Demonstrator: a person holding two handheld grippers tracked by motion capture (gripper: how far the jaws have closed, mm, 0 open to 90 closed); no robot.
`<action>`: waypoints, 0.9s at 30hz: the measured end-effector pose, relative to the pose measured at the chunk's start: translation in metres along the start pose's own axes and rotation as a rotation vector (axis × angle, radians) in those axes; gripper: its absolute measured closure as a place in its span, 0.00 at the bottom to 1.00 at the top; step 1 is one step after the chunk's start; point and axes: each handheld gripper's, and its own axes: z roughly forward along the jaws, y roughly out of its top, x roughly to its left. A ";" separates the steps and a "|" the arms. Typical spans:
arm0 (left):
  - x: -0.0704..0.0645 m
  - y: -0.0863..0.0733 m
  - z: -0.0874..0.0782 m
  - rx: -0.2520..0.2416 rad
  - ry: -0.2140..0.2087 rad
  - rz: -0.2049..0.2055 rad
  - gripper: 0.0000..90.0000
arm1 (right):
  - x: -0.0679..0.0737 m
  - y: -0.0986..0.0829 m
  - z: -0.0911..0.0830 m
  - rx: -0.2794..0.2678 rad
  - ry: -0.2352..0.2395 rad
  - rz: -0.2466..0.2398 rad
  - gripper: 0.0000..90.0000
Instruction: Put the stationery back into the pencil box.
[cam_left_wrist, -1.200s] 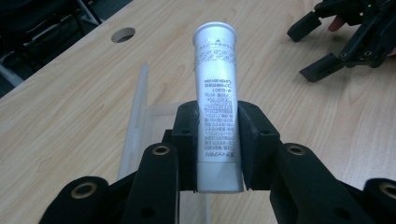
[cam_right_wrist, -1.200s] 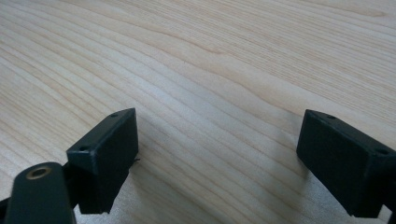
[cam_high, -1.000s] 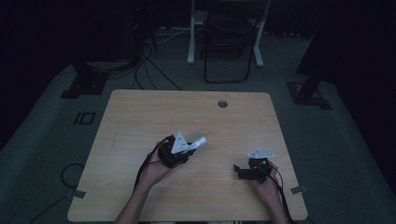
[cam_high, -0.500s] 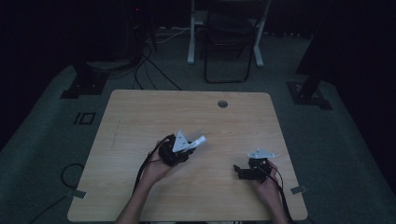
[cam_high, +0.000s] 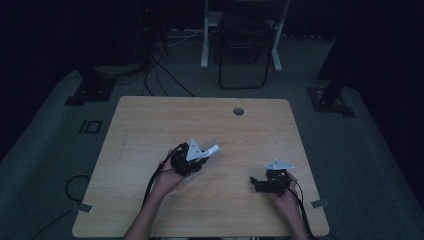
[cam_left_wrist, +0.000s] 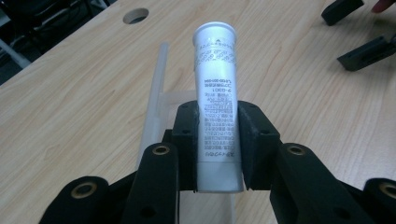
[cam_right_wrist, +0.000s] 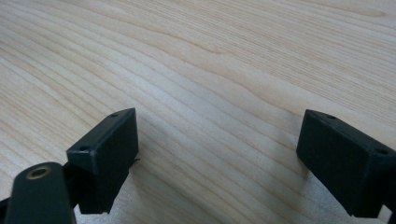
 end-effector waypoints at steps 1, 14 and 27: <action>0.000 0.000 0.001 0.003 0.002 0.000 0.79 | 0.000 0.000 0.000 0.000 0.000 0.001 0.14; 0.003 -0.004 0.013 0.036 0.005 -0.005 0.79 | 0.000 0.000 0.000 0.000 0.000 0.002 0.14; 0.004 -0.008 0.019 0.059 0.014 -0.008 0.79 | 0.000 0.000 0.000 0.001 0.000 0.000 0.14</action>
